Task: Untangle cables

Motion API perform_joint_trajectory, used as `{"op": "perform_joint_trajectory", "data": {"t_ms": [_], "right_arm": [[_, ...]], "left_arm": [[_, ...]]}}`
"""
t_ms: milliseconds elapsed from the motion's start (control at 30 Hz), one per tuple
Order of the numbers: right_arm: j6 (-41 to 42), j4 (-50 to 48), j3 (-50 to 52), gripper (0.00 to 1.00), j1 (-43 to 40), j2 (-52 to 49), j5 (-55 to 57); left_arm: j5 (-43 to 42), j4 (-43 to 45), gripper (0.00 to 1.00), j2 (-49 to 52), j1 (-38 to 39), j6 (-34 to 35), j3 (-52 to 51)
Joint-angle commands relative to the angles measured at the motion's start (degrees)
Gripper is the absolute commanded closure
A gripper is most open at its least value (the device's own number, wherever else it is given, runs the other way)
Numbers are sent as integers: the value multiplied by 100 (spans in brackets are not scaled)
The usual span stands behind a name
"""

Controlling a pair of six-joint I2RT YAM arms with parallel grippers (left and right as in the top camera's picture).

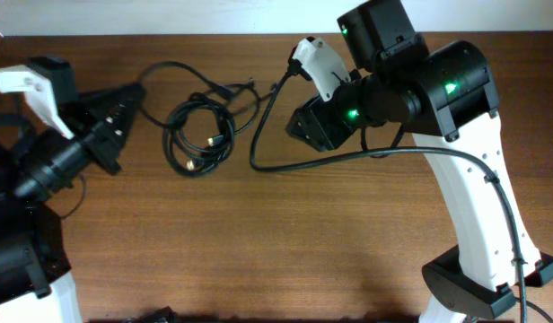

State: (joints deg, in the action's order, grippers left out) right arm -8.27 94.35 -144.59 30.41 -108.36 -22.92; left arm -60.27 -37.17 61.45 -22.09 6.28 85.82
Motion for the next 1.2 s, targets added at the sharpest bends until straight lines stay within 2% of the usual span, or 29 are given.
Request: {"op": "perform_joint_trajectory", "data": {"t_ms": [0,267,367,467,533,567,600,767,800,867,1000,1033,1100,1133,1167], "right_arm": [[-352,0,-81,47,-4,105,-570],[-498,-26,-81,47,-4,94,-1534],[-404,-22,-59,28,39,52,-1849],[586,-33,-57,28,74,-151,-1849],[852,-160,2,28,219,-326,-1845],[883,-227,33,31,304,-422,-1849],[879,-267,33,38,415,-544,-1849],[857,-612,33,38,850,-645,-1847],[855,-616,33,47,949,-645,-1843],[855,-632,33,96,1016,-645,-1725],[857,-632,33,96,1014,-645,-1123],[826,-638,33,96,997,-645,-1088],[756,-684,31,96,922,-645,-1084],[723,-717,26,96,866,-643,-1088],[726,-745,26,96,772,-625,-1093]], "left_arm": [[-1196,44,100,55,356,59,59],[-1217,7,100,94,968,249,59],[-1193,50,100,96,1086,247,59],[-1198,221,100,94,1086,251,59],[-1198,367,100,94,1086,337,59],[-1196,402,100,94,1086,337,59],[-1196,417,100,94,1086,337,59],[-1154,422,100,101,1086,337,59],[-1132,424,100,101,1086,334,59],[-1134,466,100,101,1086,334,59],[-1134,483,99,101,1086,334,59],[-1134,481,90,101,1086,334,59],[-1134,479,59,101,1086,332,59],[-1134,476,50,105,1086,332,59],[-1132,476,51,105,1084,332,59]]}}
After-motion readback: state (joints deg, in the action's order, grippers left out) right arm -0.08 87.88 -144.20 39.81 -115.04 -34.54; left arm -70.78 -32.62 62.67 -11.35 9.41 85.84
